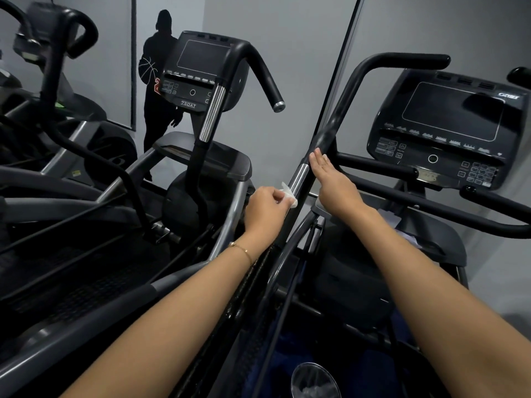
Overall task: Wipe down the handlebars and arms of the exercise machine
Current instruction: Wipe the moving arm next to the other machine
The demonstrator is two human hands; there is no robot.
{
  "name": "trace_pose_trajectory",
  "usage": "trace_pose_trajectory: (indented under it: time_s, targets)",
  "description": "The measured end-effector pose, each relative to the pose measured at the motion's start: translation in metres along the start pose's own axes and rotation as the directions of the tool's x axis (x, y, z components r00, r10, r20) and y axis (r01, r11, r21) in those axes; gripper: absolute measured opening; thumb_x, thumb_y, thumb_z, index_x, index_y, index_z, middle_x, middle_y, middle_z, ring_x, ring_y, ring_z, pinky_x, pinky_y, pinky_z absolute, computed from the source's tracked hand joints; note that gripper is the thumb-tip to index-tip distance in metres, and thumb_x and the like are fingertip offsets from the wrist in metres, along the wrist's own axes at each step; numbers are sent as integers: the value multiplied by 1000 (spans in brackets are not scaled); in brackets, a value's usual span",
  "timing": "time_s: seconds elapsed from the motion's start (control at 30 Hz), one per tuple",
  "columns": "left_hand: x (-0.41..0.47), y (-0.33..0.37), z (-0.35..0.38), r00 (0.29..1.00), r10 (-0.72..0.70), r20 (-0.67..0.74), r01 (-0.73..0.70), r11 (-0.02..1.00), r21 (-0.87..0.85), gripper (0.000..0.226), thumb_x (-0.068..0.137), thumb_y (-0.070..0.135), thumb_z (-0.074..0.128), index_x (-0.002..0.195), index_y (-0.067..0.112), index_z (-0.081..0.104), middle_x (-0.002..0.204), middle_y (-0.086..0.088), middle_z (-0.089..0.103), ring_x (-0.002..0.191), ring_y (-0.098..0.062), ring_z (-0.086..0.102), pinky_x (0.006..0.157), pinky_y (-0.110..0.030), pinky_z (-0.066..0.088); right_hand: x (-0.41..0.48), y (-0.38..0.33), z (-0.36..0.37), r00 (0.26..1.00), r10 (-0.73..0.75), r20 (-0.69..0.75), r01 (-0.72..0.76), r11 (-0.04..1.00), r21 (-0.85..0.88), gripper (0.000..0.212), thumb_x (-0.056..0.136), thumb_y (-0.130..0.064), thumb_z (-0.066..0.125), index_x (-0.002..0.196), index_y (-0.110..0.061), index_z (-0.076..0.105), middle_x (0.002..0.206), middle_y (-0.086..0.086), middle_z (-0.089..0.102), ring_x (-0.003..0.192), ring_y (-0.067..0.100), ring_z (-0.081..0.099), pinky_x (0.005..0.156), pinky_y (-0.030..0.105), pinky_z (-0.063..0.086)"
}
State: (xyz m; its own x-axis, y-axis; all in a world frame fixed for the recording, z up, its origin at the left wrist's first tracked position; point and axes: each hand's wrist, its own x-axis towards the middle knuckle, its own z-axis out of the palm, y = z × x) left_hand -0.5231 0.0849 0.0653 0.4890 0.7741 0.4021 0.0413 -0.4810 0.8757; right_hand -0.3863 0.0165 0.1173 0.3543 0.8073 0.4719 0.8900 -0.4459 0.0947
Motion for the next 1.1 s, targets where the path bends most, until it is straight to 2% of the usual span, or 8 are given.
trace_pose_trajectory:
  time_s: [0.1, 0.33, 0.5, 0.67, 0.77, 0.93, 1.0, 1.1]
  targets:
    - [20, 14, 9, 1000, 14, 6, -14, 999, -53, 13, 87, 24, 64, 85, 13, 71, 83, 2, 63, 78, -13, 56, 73, -24, 42, 1, 4, -3, 1000, -18, 9, 17, 999, 32, 82, 79, 20, 27, 149, -17, 7, 157, -4, 0, 144, 10, 3, 113, 27, 23]
    - [75, 26, 21, 990, -44, 137, 81, 957, -277, 21, 88, 20, 63, 102, 7, 73, 104, -6, 71, 101, -14, 61, 86, -21, 44, 5, 14, -12, 1000, -18, 25, 16, 996, 93, 83, 79, 21, 28, 148, -24, 18, 156, -10, 8, 143, 5, 9, 114, 27, 21]
    - [83, -2, 20, 935, -146, 322, 287, 846, -449, 24, 88, 22, 65, 101, 2, 69, 84, -7, 68, 78, -17, 63, 76, -24, 53, 6, 14, -7, 999, -28, 25, 25, 993, 118, 82, 79, 19, 30, 148, -23, 16, 156, -10, 7, 143, 6, 7, 113, 29, 25]
    - [97, 14, 27, 949, -137, 285, 259, 853, -453, 28, 89, 19, 64, 109, 1, 67, 94, -12, 68, 88, -21, 63, 78, -27, 52, 6, 14, -7, 999, -19, 30, 15, 993, 117, 82, 79, 17, 31, 148, -24, 16, 156, -11, 6, 143, 5, 7, 111, 32, 30]
    - [92, 9, 27, 944, -149, 296, 278, 842, -462, 28, 88, 22, 65, 107, 2, 68, 99, -13, 69, 94, -23, 64, 85, -30, 53, 5, 12, -6, 999, -18, 32, 14, 993, 121, 81, 80, 17, 31, 149, -23, 15, 156, -11, 5, 143, 5, 7, 109, 28, 31]
    - [86, -5, 19, 907, -133, 400, 337, 799, -498, 19, 91, 19, 60, 98, 2, 67, 84, -6, 66, 74, -14, 62, 67, -19, 54, 6, 13, -3, 1000, -19, 13, 17, 992, 125, 83, 79, 18, 32, 148, -24, 14, 156, -12, 5, 143, 4, 6, 109, 24, 29]
    - [90, 3, 20, 917, -119, 380, 316, 798, -513, 24, 92, 16, 58, 106, -2, 65, 84, -7, 65, 76, -16, 61, 72, -22, 53, 6, 14, -3, 1000, -21, 16, 19, 992, 124, 83, 79, 18, 32, 149, -24, 15, 156, -11, 6, 143, 4, 6, 111, 26, 27]
    - [92, 8, 23, 926, -108, 361, 295, 804, -517, 18, 92, 15, 58, 99, 1, 67, 85, -9, 64, 81, -19, 61, 81, -26, 52, 5, 13, -4, 1000, -23, 17, 21, 991, 134, 83, 78, 18, 31, 148, -23, 16, 156, -11, 6, 143, 5, 6, 112, 27, 25]
